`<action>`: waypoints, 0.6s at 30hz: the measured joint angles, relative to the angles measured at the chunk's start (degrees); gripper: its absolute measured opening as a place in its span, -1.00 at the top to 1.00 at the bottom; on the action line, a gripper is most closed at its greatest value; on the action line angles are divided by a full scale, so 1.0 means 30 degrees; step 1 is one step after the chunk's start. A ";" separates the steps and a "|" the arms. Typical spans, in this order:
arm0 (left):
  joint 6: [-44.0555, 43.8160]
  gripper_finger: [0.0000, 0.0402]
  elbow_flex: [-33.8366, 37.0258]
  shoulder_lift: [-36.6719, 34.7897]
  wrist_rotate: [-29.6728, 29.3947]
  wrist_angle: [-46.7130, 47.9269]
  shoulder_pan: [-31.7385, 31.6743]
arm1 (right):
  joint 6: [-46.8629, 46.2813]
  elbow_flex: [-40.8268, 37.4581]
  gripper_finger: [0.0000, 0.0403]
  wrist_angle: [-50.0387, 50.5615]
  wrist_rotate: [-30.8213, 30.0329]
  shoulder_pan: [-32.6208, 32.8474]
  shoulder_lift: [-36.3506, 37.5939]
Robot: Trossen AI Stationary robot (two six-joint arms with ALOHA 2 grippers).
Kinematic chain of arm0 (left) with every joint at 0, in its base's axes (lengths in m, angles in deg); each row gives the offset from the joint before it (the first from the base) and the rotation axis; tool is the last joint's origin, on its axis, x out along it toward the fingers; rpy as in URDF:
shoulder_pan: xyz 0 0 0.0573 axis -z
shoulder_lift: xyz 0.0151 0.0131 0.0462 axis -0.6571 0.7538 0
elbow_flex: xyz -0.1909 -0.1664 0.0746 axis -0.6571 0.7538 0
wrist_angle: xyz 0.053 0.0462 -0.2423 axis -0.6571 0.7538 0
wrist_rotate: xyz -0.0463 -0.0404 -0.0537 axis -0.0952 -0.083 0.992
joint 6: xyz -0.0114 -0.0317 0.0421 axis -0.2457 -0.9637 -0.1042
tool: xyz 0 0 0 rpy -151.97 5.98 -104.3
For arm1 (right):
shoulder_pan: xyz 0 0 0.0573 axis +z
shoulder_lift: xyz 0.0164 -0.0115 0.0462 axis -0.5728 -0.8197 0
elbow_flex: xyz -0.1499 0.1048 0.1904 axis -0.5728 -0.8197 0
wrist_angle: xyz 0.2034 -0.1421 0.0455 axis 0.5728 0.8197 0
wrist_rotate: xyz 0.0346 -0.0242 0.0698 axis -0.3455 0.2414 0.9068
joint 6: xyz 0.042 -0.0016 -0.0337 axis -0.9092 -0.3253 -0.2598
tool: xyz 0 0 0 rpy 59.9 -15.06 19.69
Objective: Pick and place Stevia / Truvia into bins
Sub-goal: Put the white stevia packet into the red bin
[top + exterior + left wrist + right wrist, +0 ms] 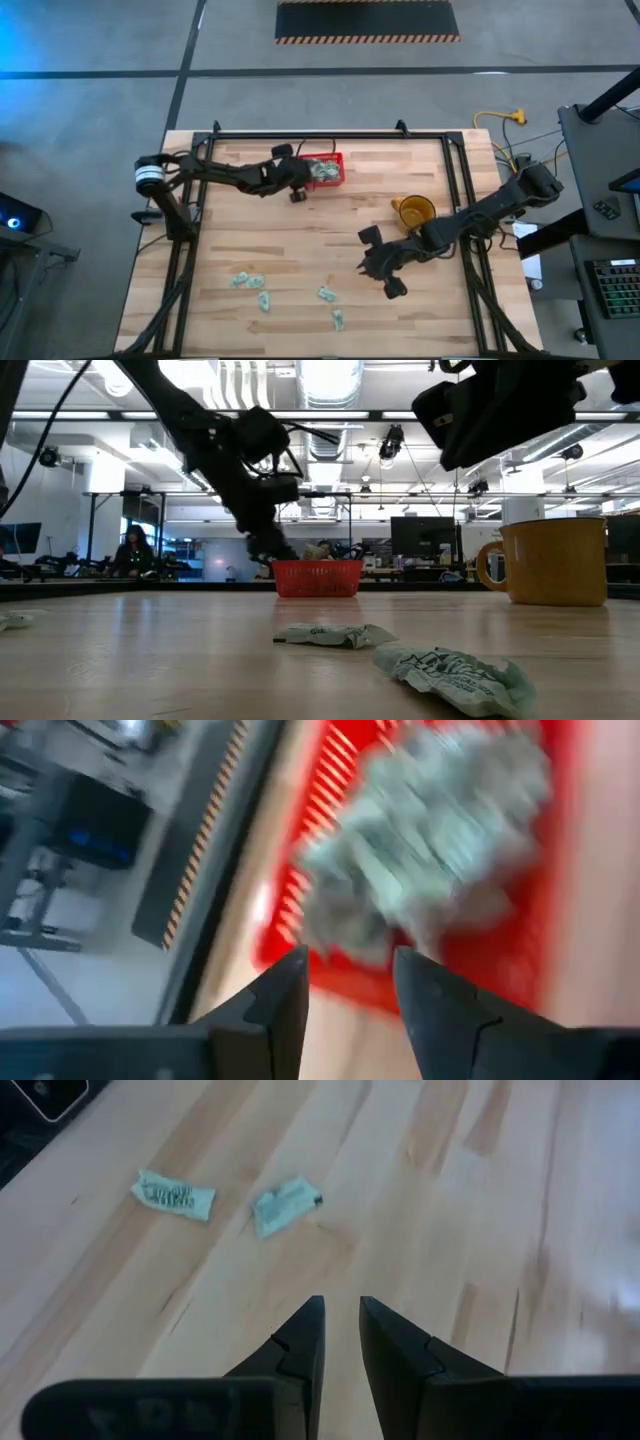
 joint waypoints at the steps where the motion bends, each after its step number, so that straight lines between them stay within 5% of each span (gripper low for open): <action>1: -0.0131 0.34 -0.0011 -0.0336 0.0141 0.1132 0.0222 | 0.0323 -0.0117 0.72 -0.0657 0.0045 0.0005 -0.0204; 9: -0.2070 0.34 0.0370 -0.2931 0.2828 0.6045 0.2649 | 0.1427 -0.0271 0.72 -0.3019 0.0234 0.0004 -0.2400; 18: -0.2676 0.34 0.0377 -0.5310 0.3007 0.6541 0.5123 | 0.1751 0.0945 0.72 -0.4825 0.4091 0.0011 -0.5242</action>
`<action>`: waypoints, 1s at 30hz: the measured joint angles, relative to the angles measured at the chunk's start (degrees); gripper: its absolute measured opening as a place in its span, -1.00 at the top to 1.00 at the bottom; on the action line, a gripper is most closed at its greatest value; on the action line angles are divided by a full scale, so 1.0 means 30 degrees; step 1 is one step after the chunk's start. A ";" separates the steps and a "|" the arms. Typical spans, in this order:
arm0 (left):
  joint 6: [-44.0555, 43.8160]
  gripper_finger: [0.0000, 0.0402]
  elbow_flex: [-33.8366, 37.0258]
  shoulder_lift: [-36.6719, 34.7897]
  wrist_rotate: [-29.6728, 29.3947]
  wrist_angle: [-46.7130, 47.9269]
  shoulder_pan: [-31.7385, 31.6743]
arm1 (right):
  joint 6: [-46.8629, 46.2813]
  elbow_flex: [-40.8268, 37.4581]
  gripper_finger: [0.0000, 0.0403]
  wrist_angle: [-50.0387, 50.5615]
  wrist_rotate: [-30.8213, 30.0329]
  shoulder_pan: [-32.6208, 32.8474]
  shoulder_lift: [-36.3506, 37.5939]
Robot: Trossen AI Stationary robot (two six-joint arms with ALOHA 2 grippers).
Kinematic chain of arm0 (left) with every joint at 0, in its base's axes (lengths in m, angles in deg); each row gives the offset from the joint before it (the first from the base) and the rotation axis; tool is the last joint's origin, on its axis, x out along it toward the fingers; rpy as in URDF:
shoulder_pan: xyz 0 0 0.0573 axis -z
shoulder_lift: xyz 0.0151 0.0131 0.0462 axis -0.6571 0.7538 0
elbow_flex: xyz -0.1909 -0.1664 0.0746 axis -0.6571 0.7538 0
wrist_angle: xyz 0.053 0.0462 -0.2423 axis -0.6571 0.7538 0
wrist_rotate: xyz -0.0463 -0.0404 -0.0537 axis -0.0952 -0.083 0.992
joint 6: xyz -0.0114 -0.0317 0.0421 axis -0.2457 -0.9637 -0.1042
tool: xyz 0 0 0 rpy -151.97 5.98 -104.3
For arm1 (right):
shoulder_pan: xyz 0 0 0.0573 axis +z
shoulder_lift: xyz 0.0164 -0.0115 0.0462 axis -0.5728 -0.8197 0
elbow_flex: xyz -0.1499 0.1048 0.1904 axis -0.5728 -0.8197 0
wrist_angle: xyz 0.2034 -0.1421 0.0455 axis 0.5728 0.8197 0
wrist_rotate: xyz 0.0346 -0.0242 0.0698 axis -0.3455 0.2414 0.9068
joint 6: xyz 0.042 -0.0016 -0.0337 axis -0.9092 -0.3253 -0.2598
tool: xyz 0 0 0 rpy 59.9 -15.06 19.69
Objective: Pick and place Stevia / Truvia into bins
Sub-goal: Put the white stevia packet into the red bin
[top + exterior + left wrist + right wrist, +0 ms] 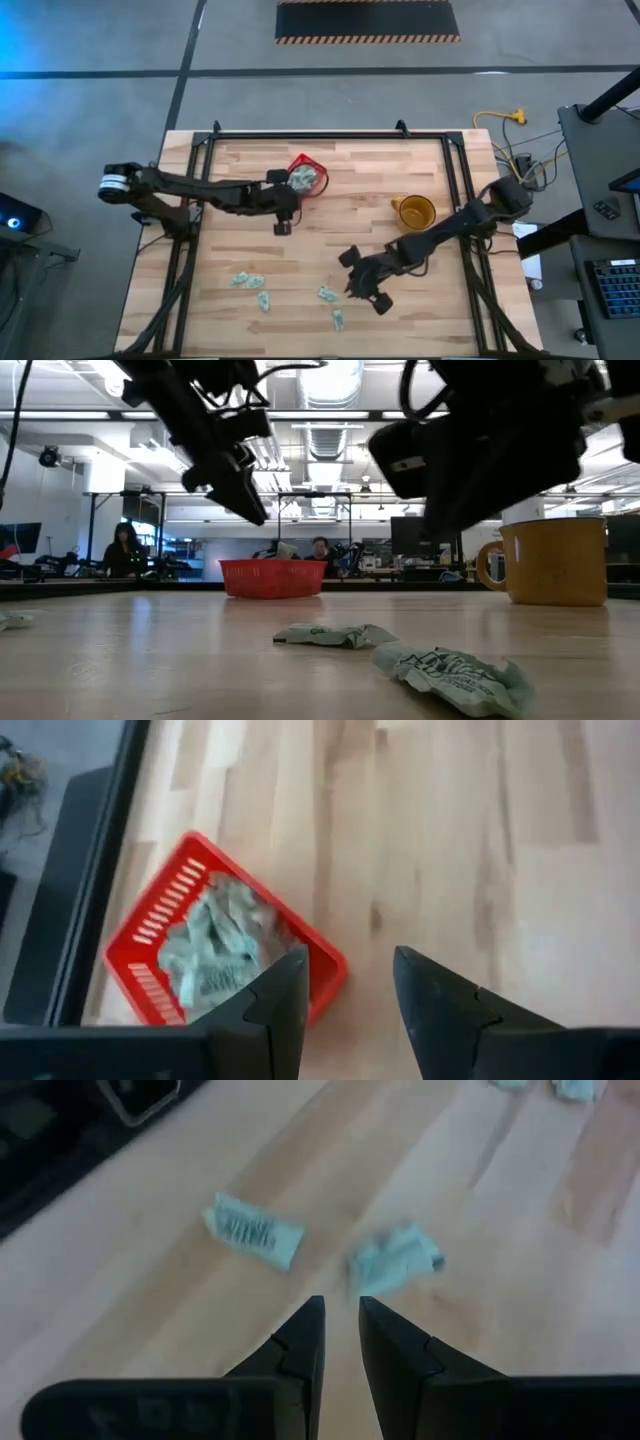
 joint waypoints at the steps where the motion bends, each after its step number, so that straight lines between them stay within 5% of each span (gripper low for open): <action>1: -0.0006 0.34 0.0048 -0.0140 -0.0005 0.0214 0.0199 | 0.0007 0.0149 0.72 0.0012 0.0008 -0.0004 -0.0209; 12: 0.0197 0.34 0.0370 -0.0266 -0.2104 0.0010 0.0585 | -0.0035 0.1274 0.72 0.0342 0.0425 -0.0004 -0.1403; 23: 0.0199 0.34 0.0392 -0.0200 -0.2103 0.0177 0.0592 | -0.0679 0.1208 0.59 -0.1445 0.2011 0.0212 -0.2392; 30: 0.0204 0.34 0.0392 -0.0186 -0.2106 0.0178 0.0592 | 0.0398 0.1484 0.37 -0.2185 -0.0333 0.0002 -0.3020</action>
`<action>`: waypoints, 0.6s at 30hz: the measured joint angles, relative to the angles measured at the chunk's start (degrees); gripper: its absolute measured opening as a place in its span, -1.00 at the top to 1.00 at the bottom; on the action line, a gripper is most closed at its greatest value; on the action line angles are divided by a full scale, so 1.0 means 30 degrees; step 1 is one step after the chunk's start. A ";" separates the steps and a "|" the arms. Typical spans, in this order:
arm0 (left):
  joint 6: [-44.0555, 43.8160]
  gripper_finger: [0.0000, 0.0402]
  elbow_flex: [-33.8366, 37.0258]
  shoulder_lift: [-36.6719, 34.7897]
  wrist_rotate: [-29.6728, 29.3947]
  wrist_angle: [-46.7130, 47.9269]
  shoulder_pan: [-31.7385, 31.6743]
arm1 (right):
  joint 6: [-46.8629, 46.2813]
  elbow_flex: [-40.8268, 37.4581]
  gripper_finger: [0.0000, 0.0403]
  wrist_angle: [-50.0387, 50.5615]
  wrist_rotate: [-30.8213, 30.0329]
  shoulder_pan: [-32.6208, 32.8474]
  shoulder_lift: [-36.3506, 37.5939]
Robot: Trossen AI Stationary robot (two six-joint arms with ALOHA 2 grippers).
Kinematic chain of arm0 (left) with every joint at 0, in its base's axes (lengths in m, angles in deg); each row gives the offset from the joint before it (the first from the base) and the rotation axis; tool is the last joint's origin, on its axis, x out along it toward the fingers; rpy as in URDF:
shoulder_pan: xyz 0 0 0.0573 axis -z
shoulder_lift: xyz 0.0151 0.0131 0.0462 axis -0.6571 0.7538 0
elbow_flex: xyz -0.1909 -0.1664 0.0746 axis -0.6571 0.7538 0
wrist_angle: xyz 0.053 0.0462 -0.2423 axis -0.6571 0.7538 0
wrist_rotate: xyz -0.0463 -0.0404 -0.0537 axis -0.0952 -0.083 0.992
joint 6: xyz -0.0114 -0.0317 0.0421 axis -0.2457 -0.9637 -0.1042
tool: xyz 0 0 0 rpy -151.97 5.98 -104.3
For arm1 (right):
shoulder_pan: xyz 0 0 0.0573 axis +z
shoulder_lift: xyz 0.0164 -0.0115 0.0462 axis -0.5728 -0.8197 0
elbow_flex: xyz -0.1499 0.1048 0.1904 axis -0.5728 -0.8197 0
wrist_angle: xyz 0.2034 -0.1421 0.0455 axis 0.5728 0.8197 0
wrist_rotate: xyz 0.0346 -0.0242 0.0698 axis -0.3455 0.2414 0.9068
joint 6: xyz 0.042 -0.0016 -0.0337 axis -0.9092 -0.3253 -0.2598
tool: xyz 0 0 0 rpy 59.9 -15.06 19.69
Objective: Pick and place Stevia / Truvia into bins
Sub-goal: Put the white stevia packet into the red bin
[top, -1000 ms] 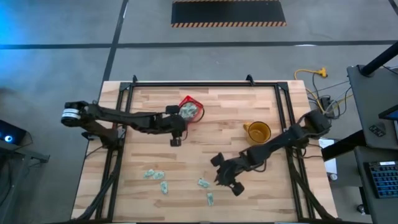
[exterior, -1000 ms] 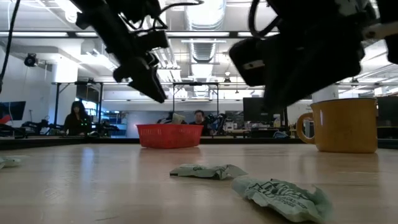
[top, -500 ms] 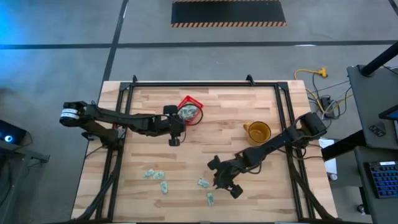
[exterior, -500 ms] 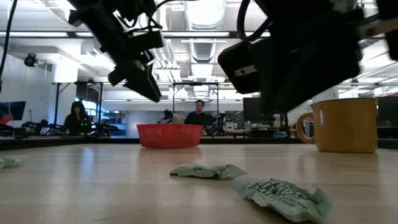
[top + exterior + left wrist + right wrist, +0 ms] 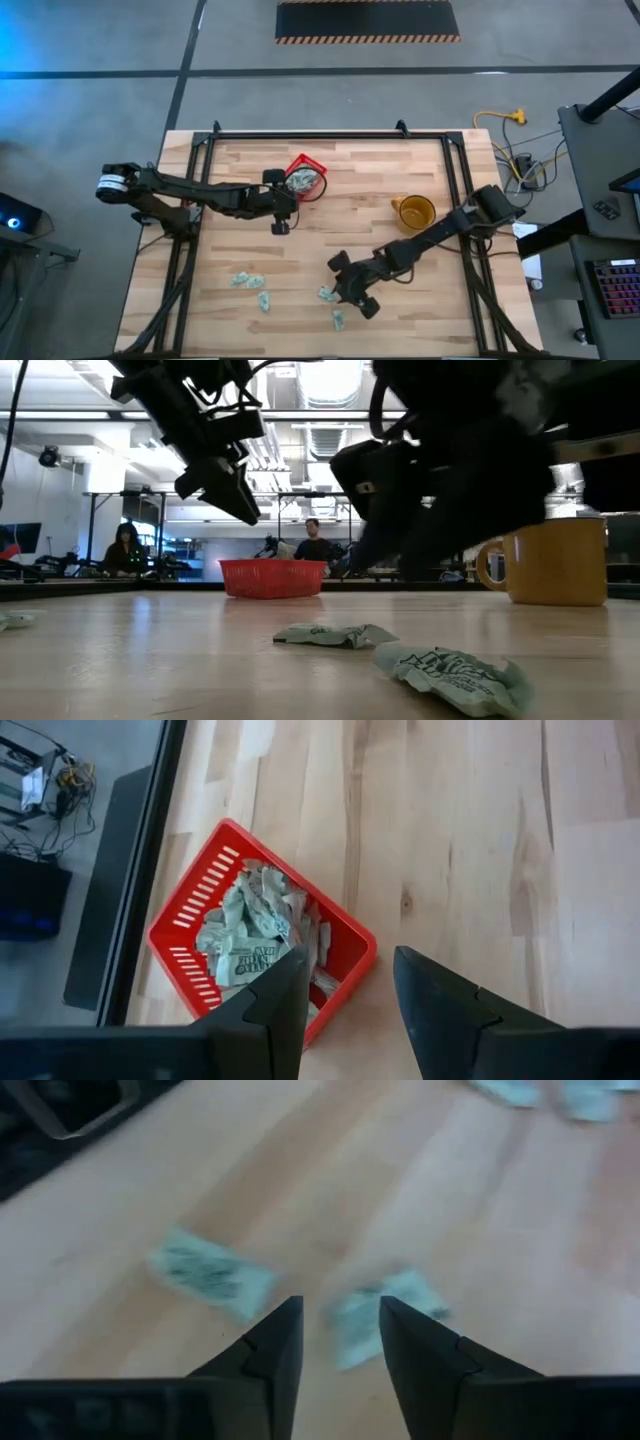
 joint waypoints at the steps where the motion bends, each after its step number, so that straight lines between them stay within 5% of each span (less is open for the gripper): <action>1: 0.0000 0.34 0.0000 0.0000 0.0002 -0.0007 0.0000 | 0.0007 0.0000 0.35 -0.0123 -0.0233 -0.0056 0.0000; 18: -0.0003 0.34 0.0000 0.0000 0.0007 0.0330 0.0000 | 0.0329 0.0808 0.25 -0.0344 -0.0094 -0.0446 -0.2034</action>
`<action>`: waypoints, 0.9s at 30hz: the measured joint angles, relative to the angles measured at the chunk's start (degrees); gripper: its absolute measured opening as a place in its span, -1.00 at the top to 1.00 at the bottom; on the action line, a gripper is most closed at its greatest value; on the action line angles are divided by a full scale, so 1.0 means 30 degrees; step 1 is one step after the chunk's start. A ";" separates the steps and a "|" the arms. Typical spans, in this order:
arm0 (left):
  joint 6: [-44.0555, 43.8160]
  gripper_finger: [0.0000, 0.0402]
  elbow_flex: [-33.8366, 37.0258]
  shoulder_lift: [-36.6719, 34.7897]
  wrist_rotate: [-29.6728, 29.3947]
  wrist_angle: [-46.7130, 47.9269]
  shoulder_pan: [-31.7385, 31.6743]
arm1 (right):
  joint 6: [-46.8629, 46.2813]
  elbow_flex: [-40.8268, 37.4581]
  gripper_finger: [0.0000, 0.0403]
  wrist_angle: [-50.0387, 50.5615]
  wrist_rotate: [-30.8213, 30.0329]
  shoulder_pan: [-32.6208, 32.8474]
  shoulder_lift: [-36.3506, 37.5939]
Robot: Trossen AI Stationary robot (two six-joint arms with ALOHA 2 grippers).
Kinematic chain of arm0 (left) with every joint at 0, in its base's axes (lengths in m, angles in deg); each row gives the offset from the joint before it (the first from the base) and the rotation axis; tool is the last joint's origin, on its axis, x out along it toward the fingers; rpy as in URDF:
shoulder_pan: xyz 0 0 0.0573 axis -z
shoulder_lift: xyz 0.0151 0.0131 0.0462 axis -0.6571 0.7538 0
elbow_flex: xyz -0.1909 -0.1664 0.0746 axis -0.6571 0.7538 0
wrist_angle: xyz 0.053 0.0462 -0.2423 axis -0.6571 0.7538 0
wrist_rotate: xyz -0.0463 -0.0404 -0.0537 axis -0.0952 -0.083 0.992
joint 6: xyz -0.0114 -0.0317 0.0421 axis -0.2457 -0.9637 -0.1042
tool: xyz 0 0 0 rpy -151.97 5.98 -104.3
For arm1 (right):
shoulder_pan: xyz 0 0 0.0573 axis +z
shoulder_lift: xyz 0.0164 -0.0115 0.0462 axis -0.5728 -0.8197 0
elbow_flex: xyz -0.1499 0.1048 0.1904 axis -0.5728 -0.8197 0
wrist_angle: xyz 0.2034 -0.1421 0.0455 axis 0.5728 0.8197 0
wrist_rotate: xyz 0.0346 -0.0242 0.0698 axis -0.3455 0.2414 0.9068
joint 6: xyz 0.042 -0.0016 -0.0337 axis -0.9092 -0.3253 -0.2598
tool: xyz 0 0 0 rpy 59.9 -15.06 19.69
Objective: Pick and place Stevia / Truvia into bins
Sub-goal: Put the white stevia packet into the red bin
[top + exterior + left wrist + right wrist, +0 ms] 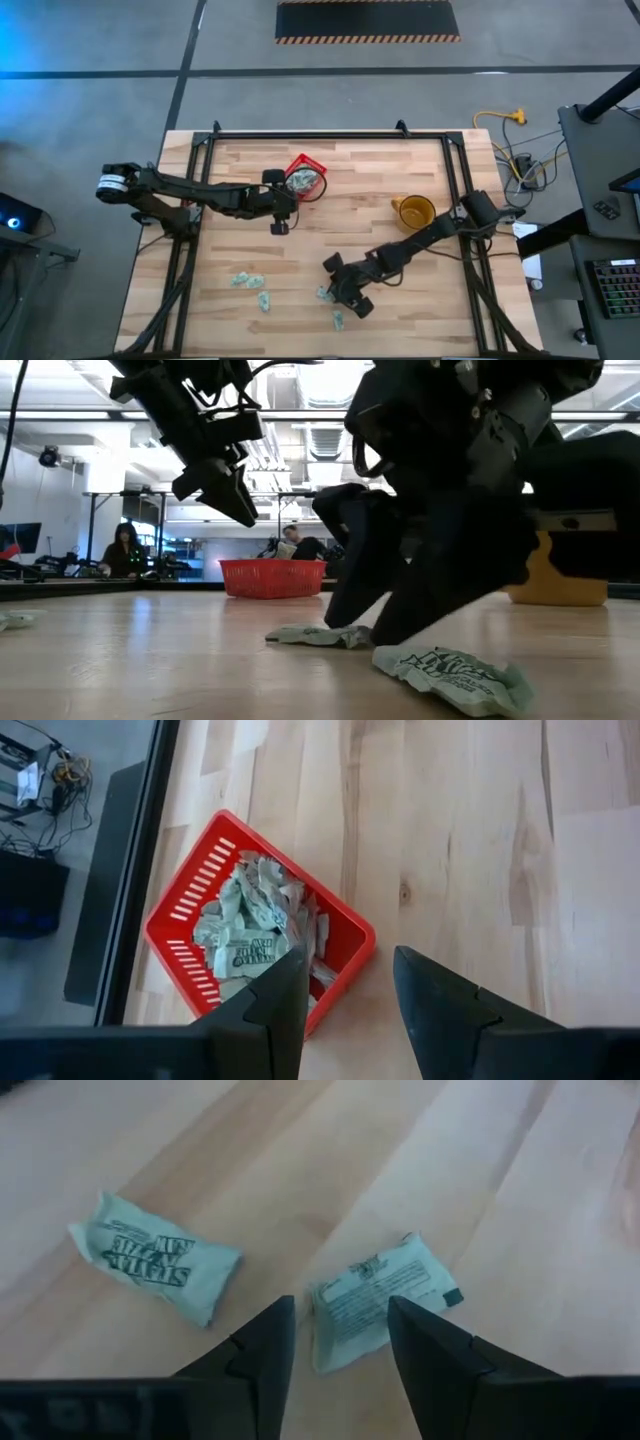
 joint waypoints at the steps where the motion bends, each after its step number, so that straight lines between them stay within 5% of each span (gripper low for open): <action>1: -0.0004 0.34 0.0000 0.0000 -0.0004 0.0003 0.0000 | -0.0138 0.0091 0.26 0.0168 -0.0099 -0.0015 0.0002; 16: -0.0011 0.34 0.0000 0.0000 0.0000 0.0002 0.0000 | 0.0695 0.0152 0.93 0.1363 -0.0359 -0.0014 0.0321; 27: -0.0071 0.34 -0.0009 -0.0244 -0.0007 0.0322 0.0015 | 0.2543 0.0117 0.96 0.3386 -0.7255 -0.0282 0.3620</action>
